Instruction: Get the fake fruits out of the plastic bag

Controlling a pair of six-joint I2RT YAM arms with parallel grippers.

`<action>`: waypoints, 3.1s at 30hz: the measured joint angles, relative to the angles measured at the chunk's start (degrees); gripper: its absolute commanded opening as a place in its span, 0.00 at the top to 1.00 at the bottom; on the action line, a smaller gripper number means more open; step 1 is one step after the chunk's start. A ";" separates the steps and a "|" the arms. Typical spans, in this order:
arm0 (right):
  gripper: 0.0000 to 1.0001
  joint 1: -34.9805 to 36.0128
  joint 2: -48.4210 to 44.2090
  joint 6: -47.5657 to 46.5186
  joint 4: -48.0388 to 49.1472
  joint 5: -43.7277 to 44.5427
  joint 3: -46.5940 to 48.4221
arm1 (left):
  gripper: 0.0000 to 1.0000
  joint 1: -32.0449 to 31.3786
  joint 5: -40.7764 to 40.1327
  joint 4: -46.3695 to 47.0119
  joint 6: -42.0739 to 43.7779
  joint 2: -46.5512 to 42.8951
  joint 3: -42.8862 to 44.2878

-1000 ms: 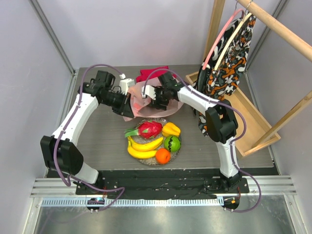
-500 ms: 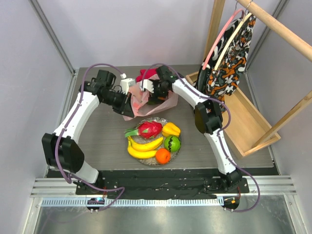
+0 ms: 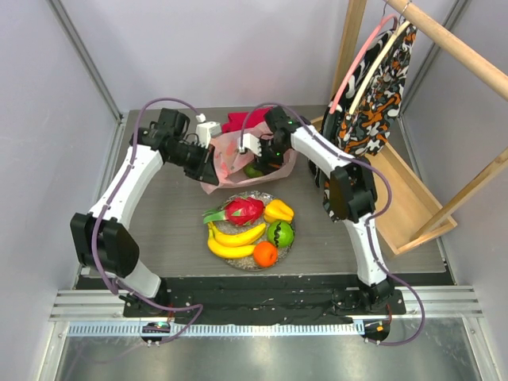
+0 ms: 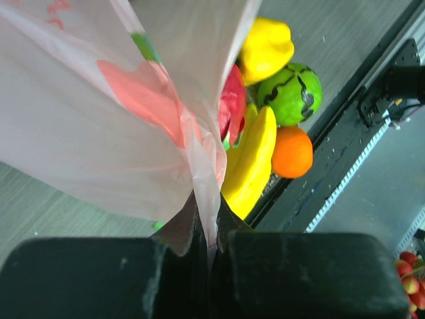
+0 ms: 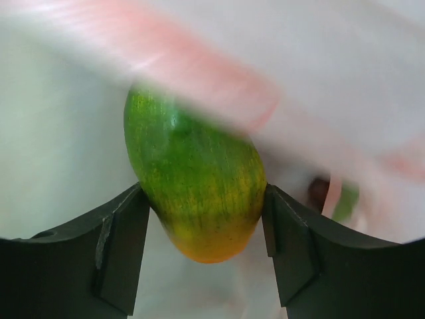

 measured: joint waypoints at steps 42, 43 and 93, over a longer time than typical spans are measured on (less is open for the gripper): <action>0.57 24.92 -45.16 5.46 2.43 2.29 -47.47 | 1.00 -0.44 -9.90 3.52 -2.45 0.94 3.26; 0.57 25.38 -44.72 5.99 2.43 2.32 -46.62 | 1.00 -0.44 -10.12 3.52 -2.34 0.57 3.26; 0.56 8.15 -14.82 29.16 5.42 6.45 -21.92 | 0.96 1.18 -12.85 2.45 -4.98 5.86 12.55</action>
